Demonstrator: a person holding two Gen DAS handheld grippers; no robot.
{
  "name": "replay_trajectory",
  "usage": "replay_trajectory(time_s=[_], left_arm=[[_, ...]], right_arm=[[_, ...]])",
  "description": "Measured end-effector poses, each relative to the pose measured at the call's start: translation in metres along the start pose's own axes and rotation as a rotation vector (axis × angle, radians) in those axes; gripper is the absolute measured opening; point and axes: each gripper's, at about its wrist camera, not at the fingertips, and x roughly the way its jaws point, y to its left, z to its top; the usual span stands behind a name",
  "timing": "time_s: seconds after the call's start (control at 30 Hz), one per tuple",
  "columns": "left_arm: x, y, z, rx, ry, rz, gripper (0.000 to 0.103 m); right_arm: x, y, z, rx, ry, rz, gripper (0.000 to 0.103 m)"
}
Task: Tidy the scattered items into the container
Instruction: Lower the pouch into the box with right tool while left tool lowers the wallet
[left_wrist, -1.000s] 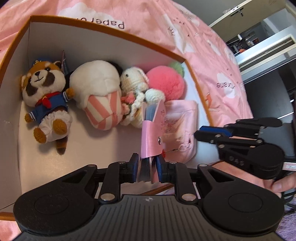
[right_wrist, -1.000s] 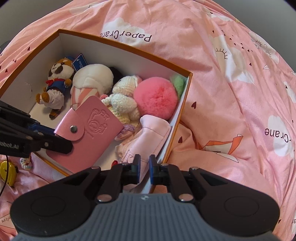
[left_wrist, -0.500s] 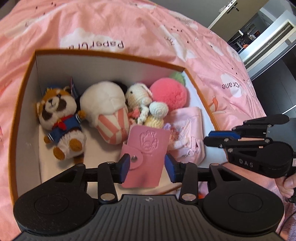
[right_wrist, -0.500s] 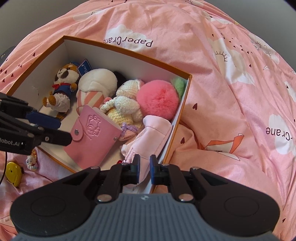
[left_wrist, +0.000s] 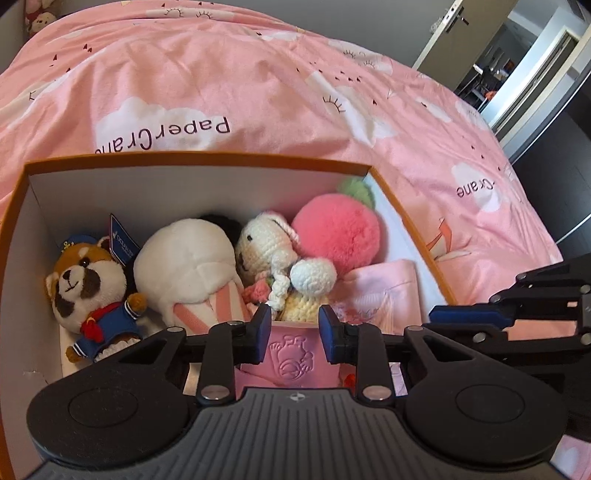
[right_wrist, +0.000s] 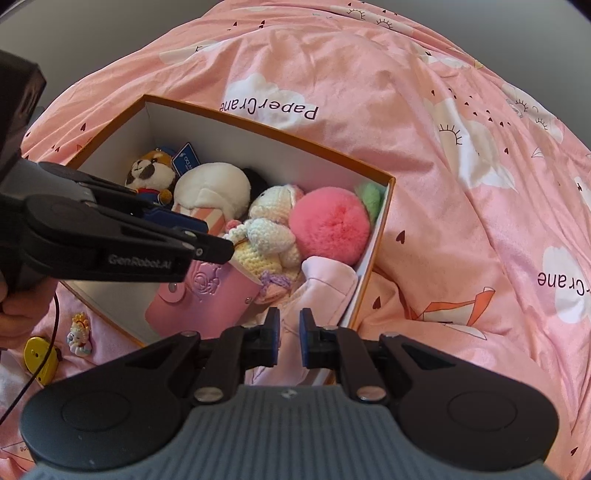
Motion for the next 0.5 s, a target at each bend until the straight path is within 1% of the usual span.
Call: replay_trajectory(time_s=[0.07, 0.13, 0.27, 0.3, 0.37, 0.5], left_arm=[[0.005, 0.001, -0.003, -0.013, 0.028, 0.004, 0.028], [0.009, 0.002, -0.005, -0.015, 0.06, 0.009, 0.021], [0.013, 0.001, -0.003, -0.004, 0.084, 0.034, 0.018], [0.015, 0.002, -0.002, -0.007, 0.09, 0.04, 0.014], [0.02, 0.001, -0.002, -0.002, 0.098, 0.053, 0.014], [0.024, -0.008, -0.006, 0.045, 0.093, 0.093, 0.014]], right_arm=[[0.002, -0.004, -0.001, 0.009, 0.003, 0.0, 0.012], [0.004, -0.008, -0.002, 0.024, 0.009, 0.003, 0.013], [0.007, -0.013, -0.004, 0.051, 0.017, 0.02, 0.013], [0.008, -0.014, -0.004, 0.053, 0.018, 0.025, 0.013], [0.007, -0.014, -0.005, 0.059, 0.017, 0.032, 0.013], [0.005, -0.013, -0.008, 0.06, 0.011, 0.037, 0.013]])
